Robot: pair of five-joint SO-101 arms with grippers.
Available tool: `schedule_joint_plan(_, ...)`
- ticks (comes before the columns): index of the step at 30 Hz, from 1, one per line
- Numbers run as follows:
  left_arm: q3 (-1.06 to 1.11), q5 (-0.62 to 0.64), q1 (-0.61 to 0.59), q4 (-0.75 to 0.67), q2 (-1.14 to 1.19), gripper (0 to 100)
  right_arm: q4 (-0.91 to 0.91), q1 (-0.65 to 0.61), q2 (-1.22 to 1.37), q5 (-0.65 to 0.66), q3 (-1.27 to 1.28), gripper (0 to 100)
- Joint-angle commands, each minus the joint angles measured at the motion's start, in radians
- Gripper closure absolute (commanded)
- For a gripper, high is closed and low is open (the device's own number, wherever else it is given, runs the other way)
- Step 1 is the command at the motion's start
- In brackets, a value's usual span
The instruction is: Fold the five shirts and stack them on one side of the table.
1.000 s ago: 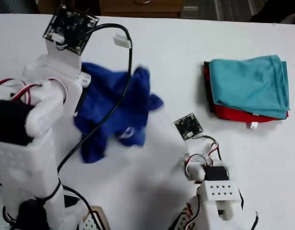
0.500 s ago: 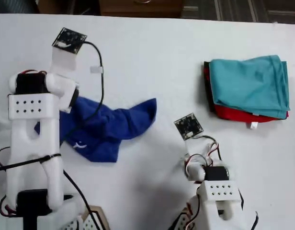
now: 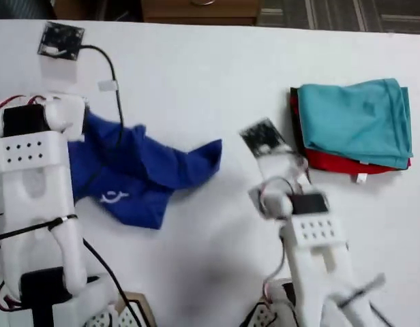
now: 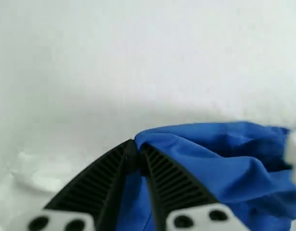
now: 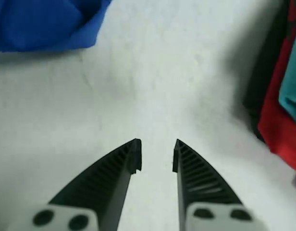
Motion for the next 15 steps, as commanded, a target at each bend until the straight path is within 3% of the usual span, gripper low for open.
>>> schedule_joint_plan(1,-0.019,0.018,-0.009,-0.127,-0.005,97,0.019,-0.094,0.173,-0.006,-0.173,87.8)
schedule_joint_plan(7,-0.028,0.014,-0.005,-0.256,0.038,97,0.004,-0.272,0.364,-0.006,-0.331,87.8)
schedule_joint_plan(11,-0.025,-0.023,-0.012,-0.250,0.129,84,-0.041,-0.297,0.526,-0.071,-0.457,86.2)
schedule_joint_plan(15,-0.030,-0.034,-0.051,-0.236,0.186,75,-0.013,-0.320,0.716,-0.150,-0.623,75.4)
